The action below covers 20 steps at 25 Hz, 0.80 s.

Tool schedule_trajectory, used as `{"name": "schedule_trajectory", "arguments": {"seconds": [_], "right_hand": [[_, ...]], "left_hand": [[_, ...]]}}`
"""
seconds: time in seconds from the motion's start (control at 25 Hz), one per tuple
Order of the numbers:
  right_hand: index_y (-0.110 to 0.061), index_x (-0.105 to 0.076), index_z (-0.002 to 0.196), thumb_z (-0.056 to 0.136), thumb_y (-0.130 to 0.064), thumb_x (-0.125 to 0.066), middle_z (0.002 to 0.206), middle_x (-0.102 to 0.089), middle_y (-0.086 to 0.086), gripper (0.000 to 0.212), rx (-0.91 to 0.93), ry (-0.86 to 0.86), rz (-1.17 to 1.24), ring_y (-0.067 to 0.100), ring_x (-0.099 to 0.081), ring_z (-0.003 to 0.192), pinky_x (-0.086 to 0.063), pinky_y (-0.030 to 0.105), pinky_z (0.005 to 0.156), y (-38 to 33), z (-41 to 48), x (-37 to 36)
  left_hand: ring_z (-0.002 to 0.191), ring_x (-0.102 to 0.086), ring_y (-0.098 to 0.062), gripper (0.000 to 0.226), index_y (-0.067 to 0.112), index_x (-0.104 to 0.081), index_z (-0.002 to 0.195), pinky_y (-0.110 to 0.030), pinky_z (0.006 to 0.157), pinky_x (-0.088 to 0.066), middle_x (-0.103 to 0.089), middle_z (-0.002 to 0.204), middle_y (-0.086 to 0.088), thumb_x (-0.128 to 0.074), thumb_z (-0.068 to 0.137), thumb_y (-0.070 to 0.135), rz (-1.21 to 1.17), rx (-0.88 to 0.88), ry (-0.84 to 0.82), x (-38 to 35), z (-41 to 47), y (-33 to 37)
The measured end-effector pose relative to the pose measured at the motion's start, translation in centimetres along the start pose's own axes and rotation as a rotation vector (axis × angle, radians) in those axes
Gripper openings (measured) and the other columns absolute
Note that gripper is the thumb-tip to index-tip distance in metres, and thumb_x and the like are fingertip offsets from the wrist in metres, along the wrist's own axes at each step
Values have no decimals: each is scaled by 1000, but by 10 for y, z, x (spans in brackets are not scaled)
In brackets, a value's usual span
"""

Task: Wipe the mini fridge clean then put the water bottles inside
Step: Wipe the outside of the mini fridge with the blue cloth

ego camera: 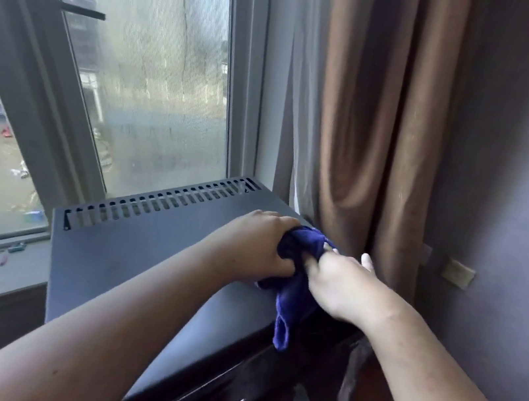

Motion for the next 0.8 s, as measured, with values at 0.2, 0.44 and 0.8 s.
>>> {"name": "schedule_trajectory", "arguments": {"seconds": [0.2, 0.44, 0.8], "right_hand": [[-28, -36, 156, 108, -41, -20, 162, -40, 1, 51, 67, -13, 159, 27, -34, 150, -10, 53, 125, -11, 65, 15], [-18, -50, 144, 106, -32, -32, 147, -55, 12, 44, 146, -36, 161, 34, -46, 140, -16, 57, 122, -80, 86, -2], [-9, -45, 145, 101, -38, -28, 143, -50, 16, 55, 254, 10, 26, 38, -46, 134, -3, 66, 119, -216, -11, -76]], "left_hand": [[113, -63, -25, 53, 28, -61, 134, -26, 83, -42, -71, 119, -3, -68, 82, 33, -84, 145, 107, 2, 22, -43], [90, -67, -14, 42, 31, -69, 124, -24, 75, -46, -75, 100, 7, -72, 82, 25, -114, 292, 73, 31, -15, -105], [76, -66, 15, 56, 58, -61, 125, -23, 72, -53, -70, 86, 39, -77, 75, 37, -210, 331, 137, 67, -190, -171]]}}
Point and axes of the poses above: each hand's wrist, its own z-axis towards the middle knuckle, its own x-axis out of the back of the hand, y = z × x, the point moved 10 cm from there along z, towards the middle knuckle
